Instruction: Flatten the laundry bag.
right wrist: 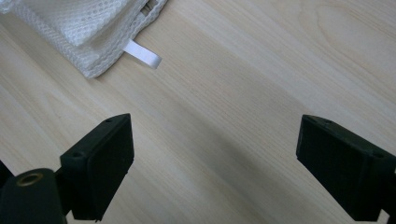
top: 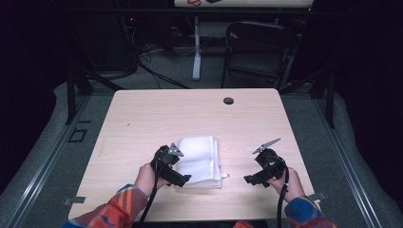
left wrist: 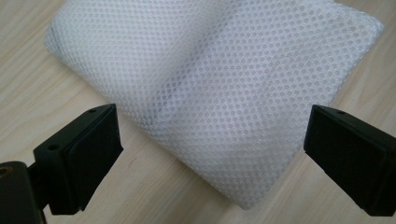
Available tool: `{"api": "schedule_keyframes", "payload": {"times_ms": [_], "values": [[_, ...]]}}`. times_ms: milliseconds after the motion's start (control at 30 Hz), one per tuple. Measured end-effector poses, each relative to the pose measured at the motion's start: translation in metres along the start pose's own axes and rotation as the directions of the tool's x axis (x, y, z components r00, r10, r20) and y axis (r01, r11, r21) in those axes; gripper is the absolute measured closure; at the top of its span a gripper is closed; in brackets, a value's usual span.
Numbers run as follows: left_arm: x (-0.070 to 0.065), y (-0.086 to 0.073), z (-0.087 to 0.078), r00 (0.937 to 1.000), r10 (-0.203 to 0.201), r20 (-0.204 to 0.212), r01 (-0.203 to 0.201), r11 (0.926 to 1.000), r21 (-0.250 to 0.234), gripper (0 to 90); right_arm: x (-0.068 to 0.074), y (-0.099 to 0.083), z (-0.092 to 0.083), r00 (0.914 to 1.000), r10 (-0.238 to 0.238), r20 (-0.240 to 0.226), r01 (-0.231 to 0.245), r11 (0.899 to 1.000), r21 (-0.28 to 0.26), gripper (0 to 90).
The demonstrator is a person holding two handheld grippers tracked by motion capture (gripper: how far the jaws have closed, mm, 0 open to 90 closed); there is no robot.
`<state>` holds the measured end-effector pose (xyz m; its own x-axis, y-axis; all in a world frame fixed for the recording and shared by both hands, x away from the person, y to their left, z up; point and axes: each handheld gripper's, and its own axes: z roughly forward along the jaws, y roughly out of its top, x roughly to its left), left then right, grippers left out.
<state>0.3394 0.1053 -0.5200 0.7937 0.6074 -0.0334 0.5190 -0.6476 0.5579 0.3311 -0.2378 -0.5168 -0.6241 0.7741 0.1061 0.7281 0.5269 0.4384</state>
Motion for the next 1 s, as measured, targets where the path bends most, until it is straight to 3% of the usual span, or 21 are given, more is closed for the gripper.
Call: {"api": "schedule_keyframes", "payload": {"times_ms": [167,233,333,1000], "values": [[-0.005,0.004,0.004,0.9999,0.012,0.011,-0.012,0.9999,0.0,3.2,0.002,-0.002,0.001,0.9997,0.024,-0.004,-0.024,0.999,-0.036,11.7],[-0.007,0.005,0.005,0.9993,0.018,0.034,-0.018,0.9998,0.002,3.1,0.001,0.0,0.0,1.0,0.001,0.005,-0.001,1.0,-0.006,11.7],[-0.009,0.007,0.009,0.9983,0.032,0.049,-0.032,0.9995,0.005,2.9,0.002,0.001,0.001,0.9999,0.004,-0.017,-0.004,1.0,-0.004,11.8],[-0.032,0.023,0.034,0.9906,0.121,0.063,-0.123,0.9917,0.036,4.8,0.001,0.0,0.002,0.9998,0.002,-0.022,-0.002,1.0,0.012,13.9]]}}
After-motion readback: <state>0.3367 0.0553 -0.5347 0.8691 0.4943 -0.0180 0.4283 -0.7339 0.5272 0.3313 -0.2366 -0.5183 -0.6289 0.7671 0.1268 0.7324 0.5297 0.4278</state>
